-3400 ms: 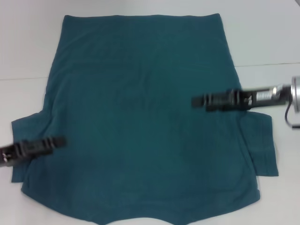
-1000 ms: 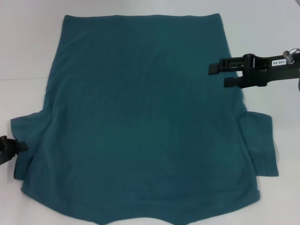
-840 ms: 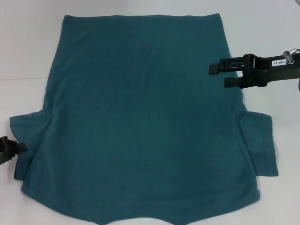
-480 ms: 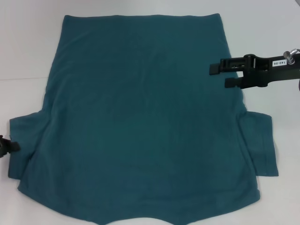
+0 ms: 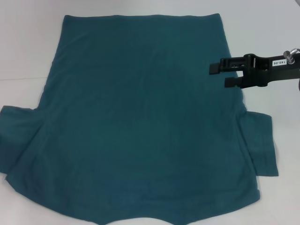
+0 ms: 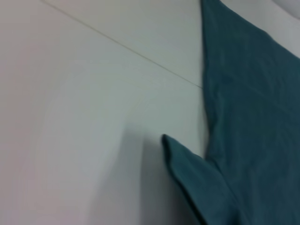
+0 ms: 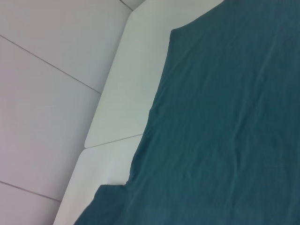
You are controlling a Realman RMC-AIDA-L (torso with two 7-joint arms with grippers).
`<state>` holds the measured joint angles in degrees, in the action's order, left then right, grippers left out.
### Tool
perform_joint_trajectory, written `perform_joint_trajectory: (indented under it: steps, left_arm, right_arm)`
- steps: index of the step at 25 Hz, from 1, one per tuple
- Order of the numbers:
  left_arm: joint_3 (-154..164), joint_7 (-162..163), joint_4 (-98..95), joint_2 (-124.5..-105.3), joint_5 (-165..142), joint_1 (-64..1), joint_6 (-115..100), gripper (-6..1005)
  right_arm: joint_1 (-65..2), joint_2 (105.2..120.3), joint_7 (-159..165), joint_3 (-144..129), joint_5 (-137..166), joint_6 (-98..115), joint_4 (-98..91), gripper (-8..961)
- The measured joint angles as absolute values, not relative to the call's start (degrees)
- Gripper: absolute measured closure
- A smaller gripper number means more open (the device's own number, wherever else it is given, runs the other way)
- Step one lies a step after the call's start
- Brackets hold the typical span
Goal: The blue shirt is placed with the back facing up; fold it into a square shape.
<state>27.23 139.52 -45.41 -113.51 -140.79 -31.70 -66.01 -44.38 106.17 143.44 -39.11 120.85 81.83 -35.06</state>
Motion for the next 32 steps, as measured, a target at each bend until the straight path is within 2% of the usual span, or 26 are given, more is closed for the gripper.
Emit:
perform_joint_trajectory:
  steps: [13,28,32]
  left_arm:
    - [29.8,144.1,-49.6,-112.19,-144.3,-34.5,-68.9,1001]
    - [36.3,153.9,-55.7,-112.59,-144.8,-39.6,-79.6,1000]
    - [37.2,154.7,-55.4,-113.69,-144.8,-41.0,-80.1,1001]
  right_arm:
    - [-44.7,106.31,143.5,-39.1,120.8,82.1,-35.1,26]
    - [-44.9,106.69,143.4,-39.5,121.0,81.8,-35.1,26]
    - [-45.0,106.79,143.3,-39.6,121.1,81.7,-35.1,26]
